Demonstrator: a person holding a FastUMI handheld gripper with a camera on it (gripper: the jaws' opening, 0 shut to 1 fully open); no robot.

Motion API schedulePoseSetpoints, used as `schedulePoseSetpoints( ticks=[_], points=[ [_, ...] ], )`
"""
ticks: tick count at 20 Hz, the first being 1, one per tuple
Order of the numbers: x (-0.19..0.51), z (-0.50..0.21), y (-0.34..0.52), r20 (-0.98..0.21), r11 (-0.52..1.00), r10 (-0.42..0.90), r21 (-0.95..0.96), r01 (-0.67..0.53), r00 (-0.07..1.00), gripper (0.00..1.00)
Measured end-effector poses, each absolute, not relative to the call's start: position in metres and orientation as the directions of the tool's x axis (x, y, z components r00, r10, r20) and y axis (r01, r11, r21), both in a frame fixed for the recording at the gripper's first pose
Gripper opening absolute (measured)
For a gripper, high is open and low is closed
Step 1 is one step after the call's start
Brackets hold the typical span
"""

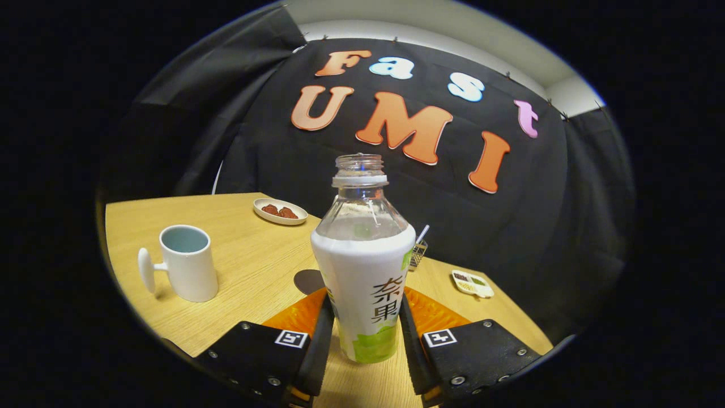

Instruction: Take the bottle from table, then pour the juice into the cup, finally place the bottle on the coaster

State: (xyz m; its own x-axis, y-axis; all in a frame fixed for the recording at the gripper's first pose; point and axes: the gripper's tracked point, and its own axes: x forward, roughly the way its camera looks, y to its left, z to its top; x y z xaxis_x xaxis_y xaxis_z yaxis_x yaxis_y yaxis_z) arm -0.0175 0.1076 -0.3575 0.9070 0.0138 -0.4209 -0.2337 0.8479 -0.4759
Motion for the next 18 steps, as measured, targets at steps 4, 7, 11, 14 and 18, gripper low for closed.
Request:
schedulePoseSetpoints(
  ticks=[4,7,11,14,18],
  points=[
    [-0.008,-0.348,0.127,-0.349,0.711,0.019,-0.654,-0.258,0.937,0.6],
    [-0.002,-0.338,0.142,-0.276,0.57,0.038,-0.784,-0.247,0.96,0.6],
    [0.001,-0.334,0.155,-0.207,0.394,0.068,-0.893,-0.216,0.976,0.59],
    [0.007,-0.337,0.165,-0.198,0.301,0.093,-0.929,-0.218,0.976,0.59],
    [0.011,-0.337,0.175,-0.192,0.17,0.118,-0.963,-0.211,0.974,0.59]
  ],
)
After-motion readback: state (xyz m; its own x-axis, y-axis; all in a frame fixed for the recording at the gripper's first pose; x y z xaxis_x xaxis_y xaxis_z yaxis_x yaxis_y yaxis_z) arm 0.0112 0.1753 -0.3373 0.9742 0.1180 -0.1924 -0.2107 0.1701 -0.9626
